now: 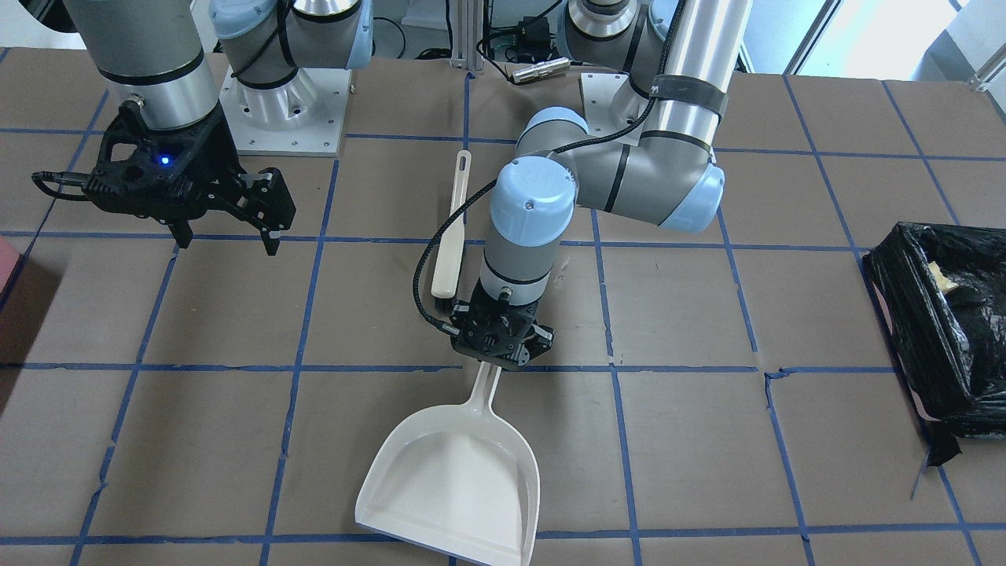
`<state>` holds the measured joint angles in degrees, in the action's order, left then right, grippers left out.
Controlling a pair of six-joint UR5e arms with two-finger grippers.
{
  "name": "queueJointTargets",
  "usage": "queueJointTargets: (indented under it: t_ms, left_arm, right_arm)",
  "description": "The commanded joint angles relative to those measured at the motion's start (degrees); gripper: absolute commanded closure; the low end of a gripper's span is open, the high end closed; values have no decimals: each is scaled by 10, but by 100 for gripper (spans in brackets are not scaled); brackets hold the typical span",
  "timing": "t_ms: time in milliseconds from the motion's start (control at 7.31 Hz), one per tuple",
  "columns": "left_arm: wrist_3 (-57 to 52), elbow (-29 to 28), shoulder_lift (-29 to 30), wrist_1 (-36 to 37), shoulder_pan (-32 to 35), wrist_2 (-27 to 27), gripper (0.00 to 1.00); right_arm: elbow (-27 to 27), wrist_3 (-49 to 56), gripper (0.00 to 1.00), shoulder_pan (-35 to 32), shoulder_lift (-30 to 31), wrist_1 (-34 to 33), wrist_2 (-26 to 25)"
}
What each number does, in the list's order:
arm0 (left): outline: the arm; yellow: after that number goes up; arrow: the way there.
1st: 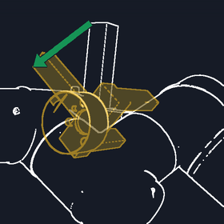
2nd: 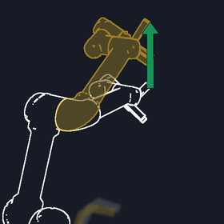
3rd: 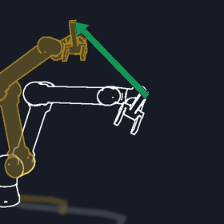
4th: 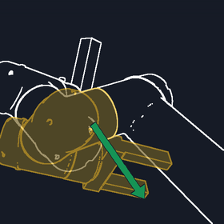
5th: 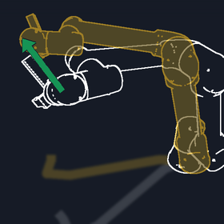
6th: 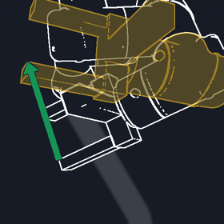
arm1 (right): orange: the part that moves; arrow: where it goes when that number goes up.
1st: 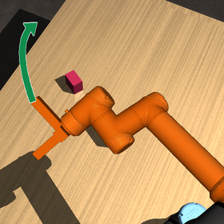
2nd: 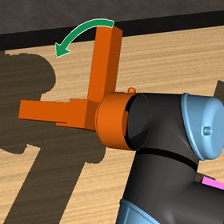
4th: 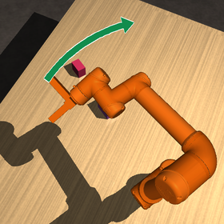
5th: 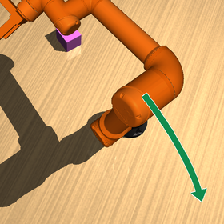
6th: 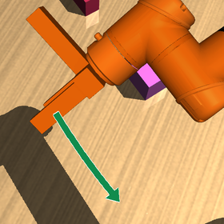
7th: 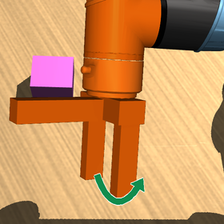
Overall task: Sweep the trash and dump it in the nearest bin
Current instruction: 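Lower the empty dustpan to its starting spot with the left gripper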
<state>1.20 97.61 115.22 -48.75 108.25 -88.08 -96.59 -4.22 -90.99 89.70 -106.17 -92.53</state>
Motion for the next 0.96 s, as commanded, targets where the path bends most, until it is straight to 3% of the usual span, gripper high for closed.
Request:
queueJointTargets:
  t_ms: [0,274,547,821]
  left_arm:
    - [41,-15,19,7,17,2,88]
    - [52,-16,21,8,29,9,84]
    - [54,-16,21,7,31,10,0]
    - [54,-16,5,1,30,6,0]
  right_arm:
    - [0,0,0,-1,0,1,1]
    - [0,-1,0,-1,0,1,1]
    - [0,-1,0,0,0,1,1]
    - [0,-1,0,-1,0,1,2]
